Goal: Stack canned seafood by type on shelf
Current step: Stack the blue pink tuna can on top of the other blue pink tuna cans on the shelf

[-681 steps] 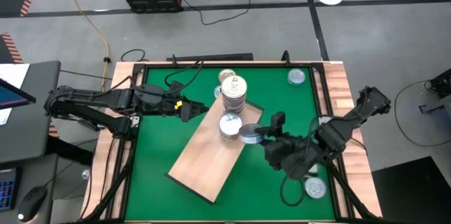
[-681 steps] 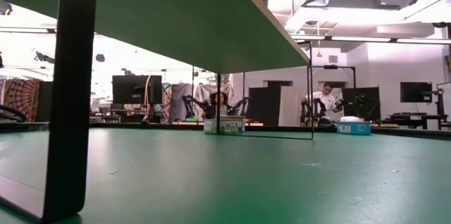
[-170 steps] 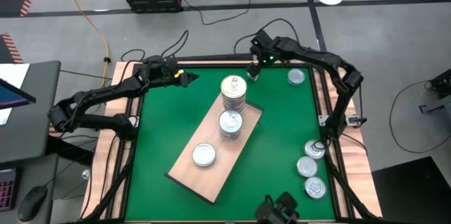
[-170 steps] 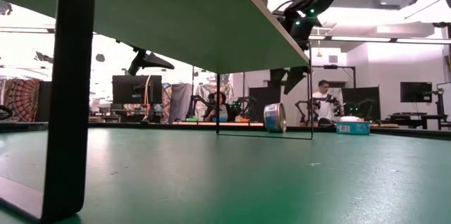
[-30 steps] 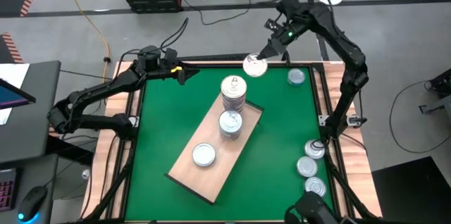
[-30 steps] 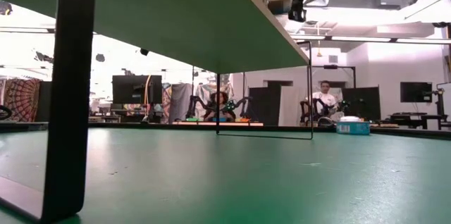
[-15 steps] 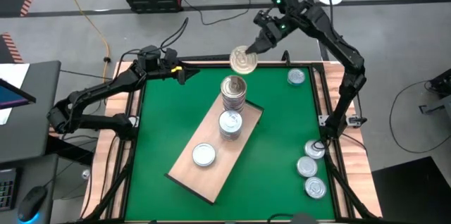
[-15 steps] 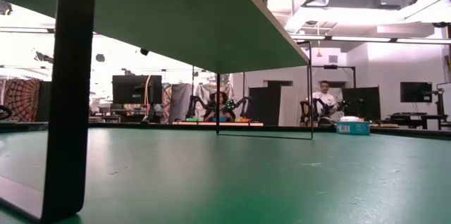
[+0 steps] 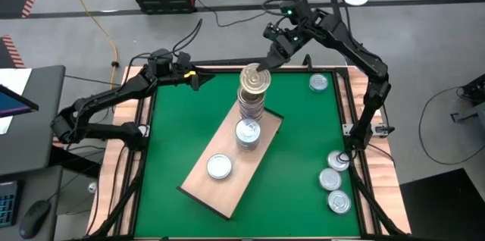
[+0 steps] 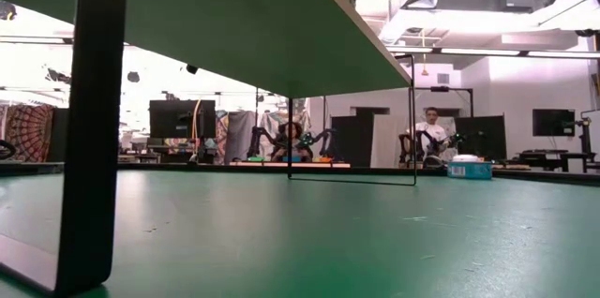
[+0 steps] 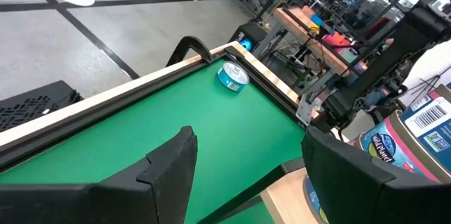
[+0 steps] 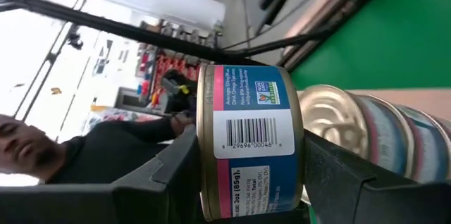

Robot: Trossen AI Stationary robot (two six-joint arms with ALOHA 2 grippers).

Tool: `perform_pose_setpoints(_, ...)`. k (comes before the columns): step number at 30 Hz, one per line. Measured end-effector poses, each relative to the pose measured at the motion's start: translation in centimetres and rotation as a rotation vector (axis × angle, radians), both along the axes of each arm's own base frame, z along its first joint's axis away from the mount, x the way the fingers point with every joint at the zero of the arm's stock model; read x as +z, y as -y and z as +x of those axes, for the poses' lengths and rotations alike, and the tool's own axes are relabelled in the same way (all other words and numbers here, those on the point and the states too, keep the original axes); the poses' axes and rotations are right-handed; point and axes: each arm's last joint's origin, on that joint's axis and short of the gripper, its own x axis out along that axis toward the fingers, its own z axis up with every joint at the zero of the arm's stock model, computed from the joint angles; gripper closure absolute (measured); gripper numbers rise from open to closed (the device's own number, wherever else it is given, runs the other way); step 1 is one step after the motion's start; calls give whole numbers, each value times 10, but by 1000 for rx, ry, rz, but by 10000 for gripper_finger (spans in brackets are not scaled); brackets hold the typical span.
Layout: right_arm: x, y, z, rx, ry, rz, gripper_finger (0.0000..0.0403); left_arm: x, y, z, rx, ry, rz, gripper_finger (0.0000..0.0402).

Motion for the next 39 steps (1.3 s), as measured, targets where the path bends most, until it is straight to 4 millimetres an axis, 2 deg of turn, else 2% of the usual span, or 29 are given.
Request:
perform_pose_setpoints(7, -6, 1, 0, -64, -70, -13, 173, 0, 0, 0, -3, -4, 13, 158)
perform_pose_setpoints(17, -13, -11, 8, -32, -123, 6, 173, 0, 0, 0, -4, -6, 18, 158)
perform_pose_setpoints(24, -16, -9, 9, -43, -151, 19, 171, 0, 0, 0, -4, -6, 18, 158)
perform_pose_setpoints(39, -17, -6, 8, -83, -190, 42, 110, 0, 0, 0, -5, -6, 18, 158)
